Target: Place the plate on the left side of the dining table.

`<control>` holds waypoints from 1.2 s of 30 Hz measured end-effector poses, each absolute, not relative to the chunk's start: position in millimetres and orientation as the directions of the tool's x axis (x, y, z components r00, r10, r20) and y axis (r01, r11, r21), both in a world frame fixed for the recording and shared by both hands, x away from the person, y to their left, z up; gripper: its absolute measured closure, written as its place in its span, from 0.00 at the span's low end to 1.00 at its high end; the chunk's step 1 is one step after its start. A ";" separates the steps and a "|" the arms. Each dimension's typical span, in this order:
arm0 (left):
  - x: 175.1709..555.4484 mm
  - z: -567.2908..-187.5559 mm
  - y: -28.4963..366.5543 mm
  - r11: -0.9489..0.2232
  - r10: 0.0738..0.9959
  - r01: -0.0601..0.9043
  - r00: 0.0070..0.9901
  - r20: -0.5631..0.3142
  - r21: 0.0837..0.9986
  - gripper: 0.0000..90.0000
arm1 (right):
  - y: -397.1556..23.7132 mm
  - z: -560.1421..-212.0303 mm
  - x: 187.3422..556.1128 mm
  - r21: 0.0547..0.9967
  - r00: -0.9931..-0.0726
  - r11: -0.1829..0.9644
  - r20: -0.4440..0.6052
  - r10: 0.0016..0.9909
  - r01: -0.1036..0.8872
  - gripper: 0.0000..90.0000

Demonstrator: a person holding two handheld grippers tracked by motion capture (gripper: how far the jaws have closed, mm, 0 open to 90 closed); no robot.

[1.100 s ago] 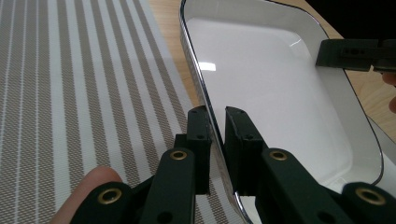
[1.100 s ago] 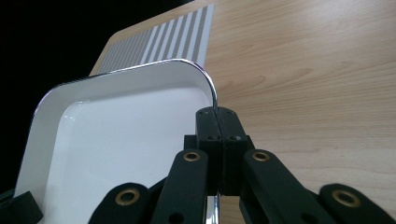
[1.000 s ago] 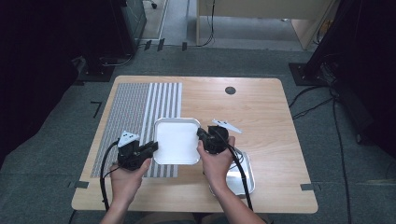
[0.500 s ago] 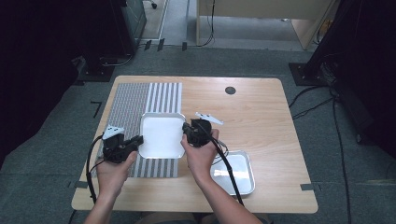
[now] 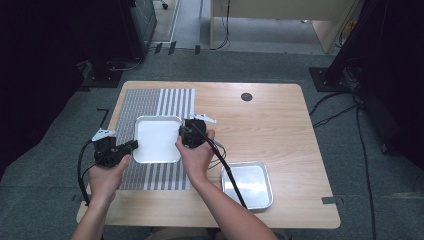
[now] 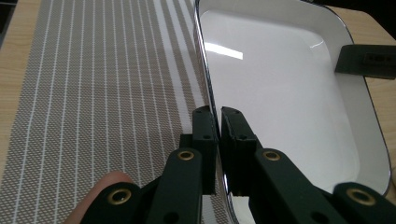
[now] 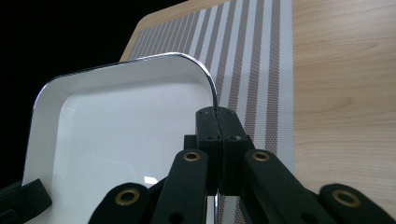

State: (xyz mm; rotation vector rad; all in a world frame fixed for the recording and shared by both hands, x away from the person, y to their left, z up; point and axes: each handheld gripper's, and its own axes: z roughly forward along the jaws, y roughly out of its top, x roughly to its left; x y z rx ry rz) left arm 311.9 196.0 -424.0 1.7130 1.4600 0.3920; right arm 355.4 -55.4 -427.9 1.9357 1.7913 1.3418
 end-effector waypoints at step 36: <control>420.6 -480.9 230.2 0.103 0.942 0.771 0.127 -0.310 0.628 0.99 | -2.3 -491.2 459.1 0.576 -0.032 -0.249 0.433 0.901 0.779 1.00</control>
